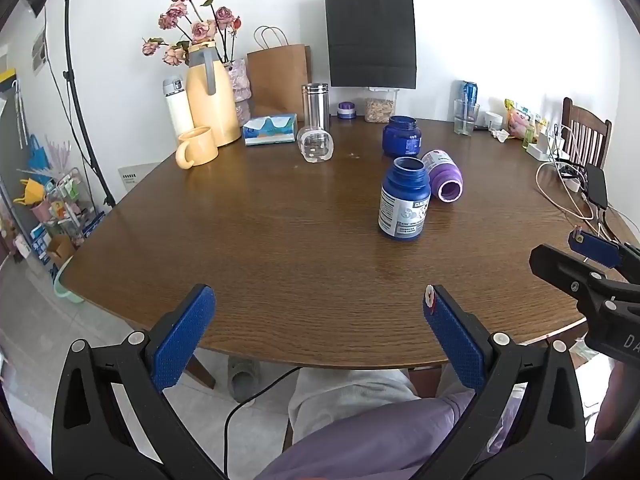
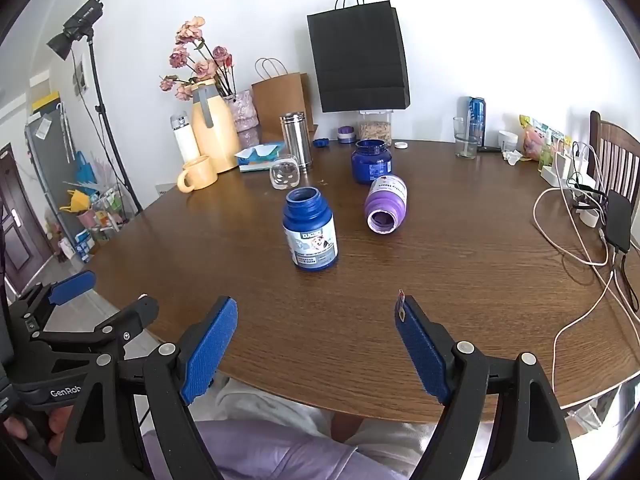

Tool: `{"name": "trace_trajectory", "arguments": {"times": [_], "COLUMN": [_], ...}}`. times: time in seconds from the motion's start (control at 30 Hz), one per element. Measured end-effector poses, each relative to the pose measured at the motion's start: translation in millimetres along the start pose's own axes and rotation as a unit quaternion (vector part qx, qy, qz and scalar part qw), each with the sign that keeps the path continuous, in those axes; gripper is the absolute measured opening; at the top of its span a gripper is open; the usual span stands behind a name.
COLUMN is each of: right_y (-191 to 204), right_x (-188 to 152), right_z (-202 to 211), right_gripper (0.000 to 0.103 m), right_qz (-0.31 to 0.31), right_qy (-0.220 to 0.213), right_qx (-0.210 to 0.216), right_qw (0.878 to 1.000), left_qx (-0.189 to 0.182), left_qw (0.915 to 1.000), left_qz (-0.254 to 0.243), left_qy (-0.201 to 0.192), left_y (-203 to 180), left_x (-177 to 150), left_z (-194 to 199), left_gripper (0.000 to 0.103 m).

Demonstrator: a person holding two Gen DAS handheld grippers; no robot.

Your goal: Flip cup upright

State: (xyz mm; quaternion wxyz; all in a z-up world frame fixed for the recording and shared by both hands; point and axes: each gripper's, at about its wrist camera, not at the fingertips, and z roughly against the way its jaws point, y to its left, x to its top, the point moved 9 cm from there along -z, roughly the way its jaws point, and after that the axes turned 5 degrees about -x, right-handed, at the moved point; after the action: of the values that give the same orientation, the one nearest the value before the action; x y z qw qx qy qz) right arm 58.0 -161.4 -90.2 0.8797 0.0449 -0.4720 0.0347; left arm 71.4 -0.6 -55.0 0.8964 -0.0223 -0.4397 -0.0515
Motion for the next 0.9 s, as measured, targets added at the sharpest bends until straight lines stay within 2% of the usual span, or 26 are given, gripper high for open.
{"name": "trace_trajectory", "arguments": {"times": [0.53,0.9], "right_y": [1.2,-0.6], "right_x": [2.1,-0.4], "right_z": [2.5,0.7], "right_gripper": [0.085,0.085], "right_qz": [-0.005,-0.006], "right_qy": [-0.006,-0.004], "right_qx": [0.005,0.006], "right_qw": [1.0,1.0], "left_qx": [-0.003,-0.003], "left_qw": [1.0,1.0], "left_qz": [0.004,0.005], "left_qy": [-0.001,0.006], "left_y": [5.1,3.8], "left_x": [-1.2,-1.6], "left_z": [7.4,-2.0], "left_gripper": [0.103,0.103]}}
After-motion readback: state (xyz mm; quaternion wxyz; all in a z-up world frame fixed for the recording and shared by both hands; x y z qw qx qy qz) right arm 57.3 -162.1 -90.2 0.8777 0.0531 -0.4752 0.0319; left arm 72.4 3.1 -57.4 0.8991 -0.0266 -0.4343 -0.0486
